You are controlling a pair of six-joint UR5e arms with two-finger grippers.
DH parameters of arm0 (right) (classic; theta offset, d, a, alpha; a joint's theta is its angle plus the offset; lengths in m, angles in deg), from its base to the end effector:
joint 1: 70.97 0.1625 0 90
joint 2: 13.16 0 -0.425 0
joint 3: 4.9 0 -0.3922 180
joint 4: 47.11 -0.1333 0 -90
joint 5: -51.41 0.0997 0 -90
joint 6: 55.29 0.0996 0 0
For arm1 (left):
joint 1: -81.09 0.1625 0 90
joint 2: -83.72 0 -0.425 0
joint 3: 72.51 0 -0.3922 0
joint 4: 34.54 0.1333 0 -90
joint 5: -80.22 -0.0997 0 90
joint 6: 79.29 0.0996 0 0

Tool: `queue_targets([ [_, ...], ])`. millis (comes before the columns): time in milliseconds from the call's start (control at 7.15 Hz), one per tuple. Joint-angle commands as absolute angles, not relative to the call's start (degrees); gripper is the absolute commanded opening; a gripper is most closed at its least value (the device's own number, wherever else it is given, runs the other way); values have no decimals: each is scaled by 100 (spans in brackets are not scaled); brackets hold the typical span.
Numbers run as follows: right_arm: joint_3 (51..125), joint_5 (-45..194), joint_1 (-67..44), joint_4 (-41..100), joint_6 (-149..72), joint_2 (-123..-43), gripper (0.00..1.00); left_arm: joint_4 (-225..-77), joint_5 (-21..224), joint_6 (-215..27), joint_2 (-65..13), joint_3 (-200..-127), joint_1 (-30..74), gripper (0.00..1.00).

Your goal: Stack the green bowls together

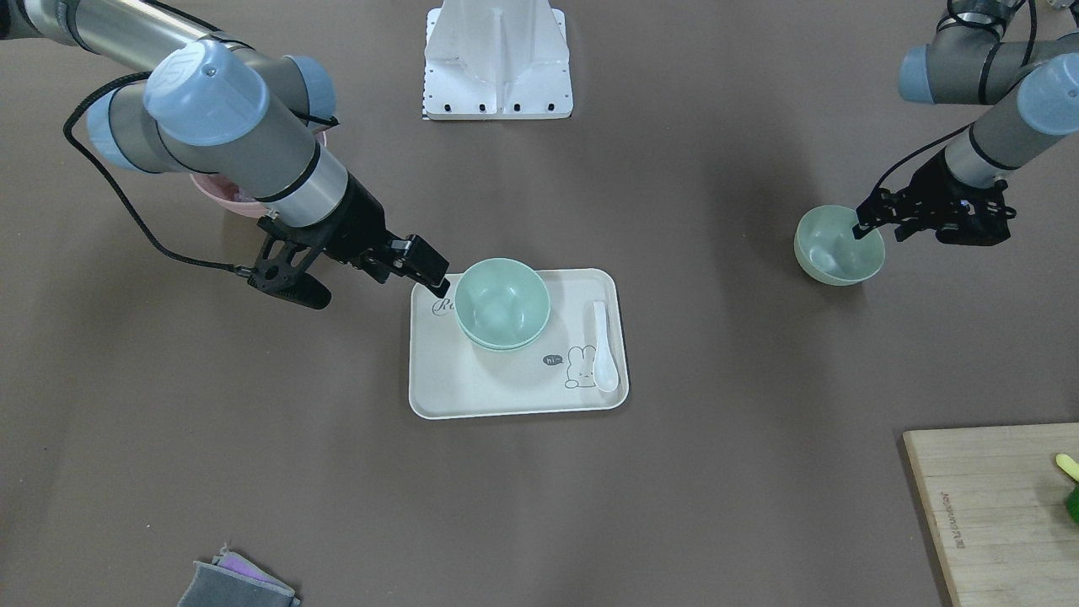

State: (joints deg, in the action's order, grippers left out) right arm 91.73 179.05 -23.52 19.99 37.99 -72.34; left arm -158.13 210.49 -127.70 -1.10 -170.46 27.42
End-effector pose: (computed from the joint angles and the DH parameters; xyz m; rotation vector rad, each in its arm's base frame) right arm -0.3841 -0.5256 0.2414 -0.1701 -1.1668 0.4362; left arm 0.2281 -0.4265 0.5689 -0.0082 0.9091 0.0268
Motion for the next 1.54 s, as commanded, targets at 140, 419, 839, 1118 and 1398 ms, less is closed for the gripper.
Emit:
queue_targets([
  [140,9652,18858,-1379,2030,3078,-8240,100,-15261,21083,-13209,-546,-17461,2756,0],
  [419,9985,18992,-1070,2030,2281,-9064,100,-13988,21083,-14145,-1676,-17998,2991,0],
  [839,10109,19300,-314,2021,717,-10232,100,-13738,20333,-16345,-3645,-17580,4501,0],
  [1118,10127,19300,-172,2021,220,-10579,100,-13561,20037,-16375,-4370,-17105,4751,0],
  [1398,10136,19283,-128,2004,89,-10807,100,-13570,20028,-16323,-4424,-17112,4734,0],
])
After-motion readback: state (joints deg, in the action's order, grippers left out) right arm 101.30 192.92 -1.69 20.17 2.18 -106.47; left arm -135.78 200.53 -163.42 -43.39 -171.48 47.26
